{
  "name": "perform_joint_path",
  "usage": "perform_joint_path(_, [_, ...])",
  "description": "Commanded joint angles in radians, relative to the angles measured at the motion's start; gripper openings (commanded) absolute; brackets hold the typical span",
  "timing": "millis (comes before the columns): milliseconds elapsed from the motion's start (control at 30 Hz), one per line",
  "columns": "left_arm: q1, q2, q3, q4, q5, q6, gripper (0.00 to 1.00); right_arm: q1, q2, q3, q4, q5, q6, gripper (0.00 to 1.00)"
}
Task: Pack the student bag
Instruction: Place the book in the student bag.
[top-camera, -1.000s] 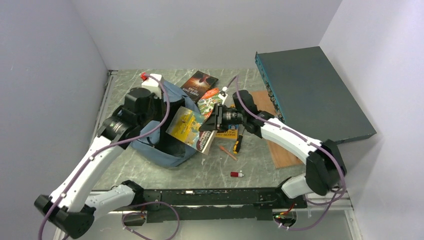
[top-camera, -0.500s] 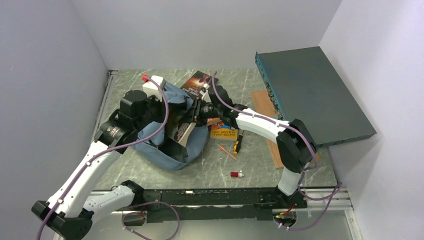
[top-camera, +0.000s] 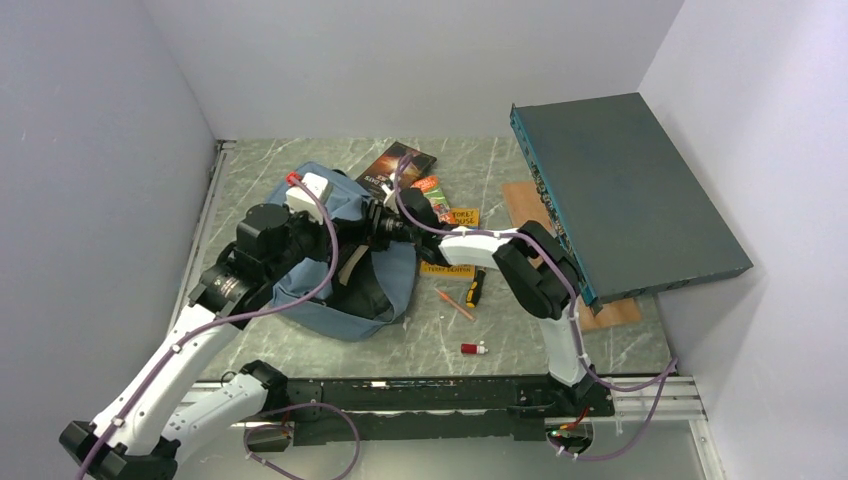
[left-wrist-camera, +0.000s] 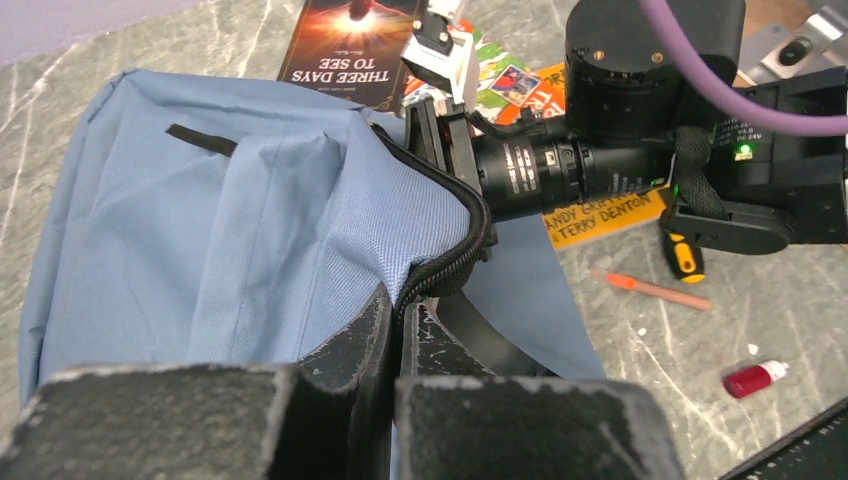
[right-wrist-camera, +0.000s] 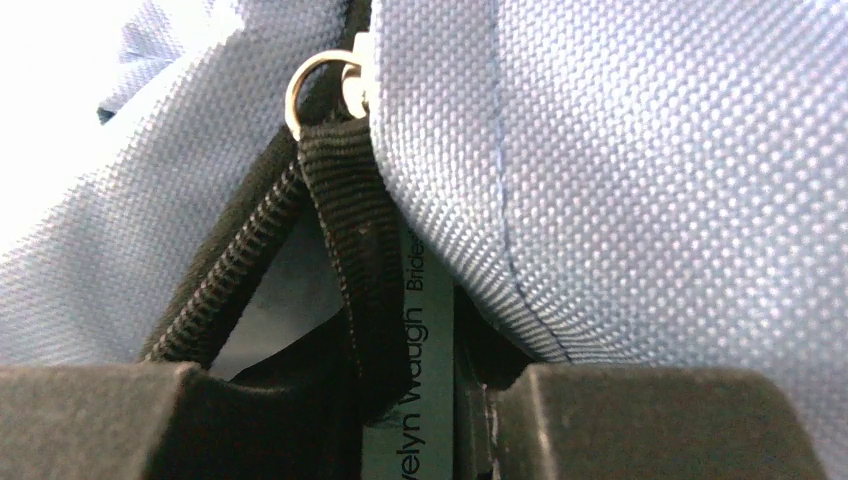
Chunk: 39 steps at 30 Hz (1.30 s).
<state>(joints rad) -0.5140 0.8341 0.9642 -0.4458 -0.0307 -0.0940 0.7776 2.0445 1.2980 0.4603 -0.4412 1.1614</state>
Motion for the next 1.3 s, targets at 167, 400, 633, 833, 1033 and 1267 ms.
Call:
perform_joint_path(167, [0.000,0.022,0.042,0.046,-0.137,0.058,0.00,-0.017,0.043,0.158,-0.059,-0.033,-0.221,0.18])
perform_joint_path(400, [0.000,0.040,0.035,0.063,-0.080,0.036,0.00,-0.039,0.024,0.064,-0.082,0.035,-0.226,0.72])
perform_joint_path(633, [0.000,0.073,0.031,0.075,-0.035,0.028,0.00,-0.037,-0.088,-0.071,-0.104,0.102,-0.188,0.77])
perform_joint_path(833, [0.000,0.080,0.023,0.089,0.002,0.026,0.00,-0.032,-0.089,-0.127,-0.020,0.075,-0.163,0.25])
perform_joint_path(1033, [0.000,0.076,0.011,0.102,0.018,0.037,0.00,-0.016,-0.025,-0.010,-0.059,0.063,-0.207,0.00])
perform_joint_path(1267, [0.000,0.066,0.012,0.109,0.049,0.058,0.00,0.021,0.056,0.094,0.006,0.188,-0.176,0.00])
